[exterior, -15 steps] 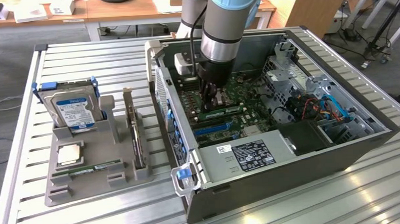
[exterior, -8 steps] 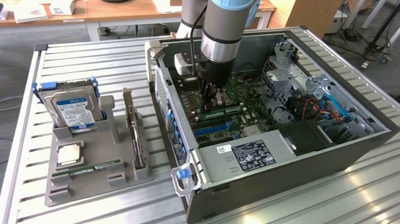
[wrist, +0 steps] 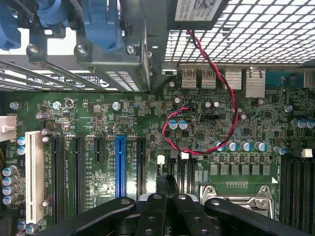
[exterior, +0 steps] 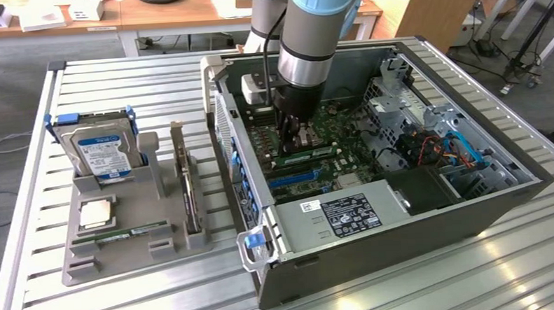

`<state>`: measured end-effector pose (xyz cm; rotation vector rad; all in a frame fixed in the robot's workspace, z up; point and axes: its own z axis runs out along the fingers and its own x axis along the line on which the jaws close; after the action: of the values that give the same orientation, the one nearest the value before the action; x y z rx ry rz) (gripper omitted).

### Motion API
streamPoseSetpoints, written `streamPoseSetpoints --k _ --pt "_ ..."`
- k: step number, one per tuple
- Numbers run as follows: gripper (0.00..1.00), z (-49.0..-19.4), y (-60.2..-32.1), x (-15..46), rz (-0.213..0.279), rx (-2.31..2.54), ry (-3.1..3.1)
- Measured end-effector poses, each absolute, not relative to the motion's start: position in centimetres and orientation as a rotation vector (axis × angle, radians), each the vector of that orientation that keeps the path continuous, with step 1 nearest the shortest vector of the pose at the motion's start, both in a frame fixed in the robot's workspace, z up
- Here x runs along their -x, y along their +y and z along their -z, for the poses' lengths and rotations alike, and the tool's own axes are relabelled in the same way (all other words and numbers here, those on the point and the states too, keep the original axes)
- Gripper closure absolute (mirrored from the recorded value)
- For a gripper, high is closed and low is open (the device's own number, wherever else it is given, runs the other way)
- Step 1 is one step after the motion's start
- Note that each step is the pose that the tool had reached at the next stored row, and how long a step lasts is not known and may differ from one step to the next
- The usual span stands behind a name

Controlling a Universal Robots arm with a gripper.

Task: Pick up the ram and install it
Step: 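Press down the ram until it locks into place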

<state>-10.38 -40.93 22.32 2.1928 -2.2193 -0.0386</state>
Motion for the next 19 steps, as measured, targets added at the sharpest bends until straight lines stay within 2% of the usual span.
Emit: streamPoseSetpoints --k 10,19 --pt "0.89 -22.4 -40.9 10.4 0.039 -2.194 -2.22" --pt "0.89 -23.8 -40.9 10.4 0.038 -2.193 -2.219"
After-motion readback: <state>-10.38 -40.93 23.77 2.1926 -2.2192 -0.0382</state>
